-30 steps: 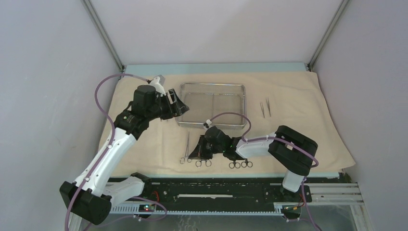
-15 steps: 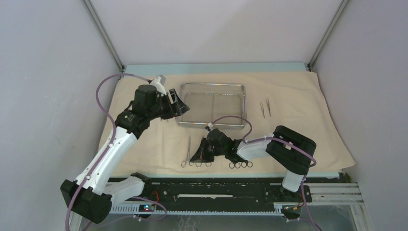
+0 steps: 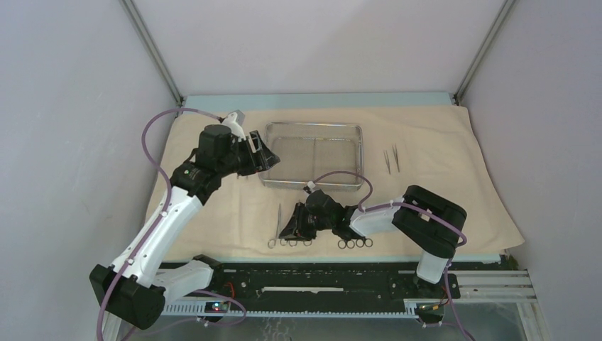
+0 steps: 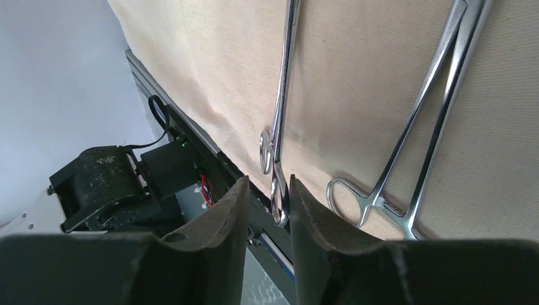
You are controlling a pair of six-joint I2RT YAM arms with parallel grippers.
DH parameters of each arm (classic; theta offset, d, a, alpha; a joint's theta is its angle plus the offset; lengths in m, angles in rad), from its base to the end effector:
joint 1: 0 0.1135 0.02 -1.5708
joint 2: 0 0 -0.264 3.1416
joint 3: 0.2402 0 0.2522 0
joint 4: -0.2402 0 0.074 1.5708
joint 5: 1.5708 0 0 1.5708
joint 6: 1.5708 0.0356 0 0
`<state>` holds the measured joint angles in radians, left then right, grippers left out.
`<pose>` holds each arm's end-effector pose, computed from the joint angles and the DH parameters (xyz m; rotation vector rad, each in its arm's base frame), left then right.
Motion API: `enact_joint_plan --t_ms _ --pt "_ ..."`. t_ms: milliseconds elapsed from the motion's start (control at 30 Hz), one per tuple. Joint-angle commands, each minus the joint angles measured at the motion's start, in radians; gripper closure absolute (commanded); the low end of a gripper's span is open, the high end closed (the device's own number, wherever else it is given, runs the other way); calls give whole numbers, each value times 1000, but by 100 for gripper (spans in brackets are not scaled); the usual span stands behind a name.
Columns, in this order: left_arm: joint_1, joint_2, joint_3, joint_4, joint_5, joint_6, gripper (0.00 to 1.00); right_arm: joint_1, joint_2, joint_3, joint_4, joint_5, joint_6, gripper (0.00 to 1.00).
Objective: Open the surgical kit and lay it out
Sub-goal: Place the medical item in the surgical kit.
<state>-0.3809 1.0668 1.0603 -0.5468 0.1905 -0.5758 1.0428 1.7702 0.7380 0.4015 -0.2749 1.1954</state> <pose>0.2115 -0.0920 0.3458 -0.0977 2.2083 -0.7539 0.1614 0.2959 0.1289 0.0162 2.6387 1.3621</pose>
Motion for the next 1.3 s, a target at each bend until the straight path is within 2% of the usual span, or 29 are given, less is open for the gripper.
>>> enact_joint_plan --t_ms 0,400,633,767,1000,1267 --pt "8 3 -18 33 18 8 31 2 -27 -5 2 27 -7 62" --pt "8 23 5 33 16 2 31 10 -115 2 -115 101 -71 47" --pt "8 40 22 30 16 1 31 20 -97 64 -186 102 -115 46" --pt "8 69 35 30 8 8 31 4 -166 74 -258 141 -163 45" --pt "-1 179 72 28 -52 24 31 -75 -355 113 -465 239 -314 35" --pt "-43 341 149 18 -132 31 32 -281 -487 154 -605 222 -490 32"
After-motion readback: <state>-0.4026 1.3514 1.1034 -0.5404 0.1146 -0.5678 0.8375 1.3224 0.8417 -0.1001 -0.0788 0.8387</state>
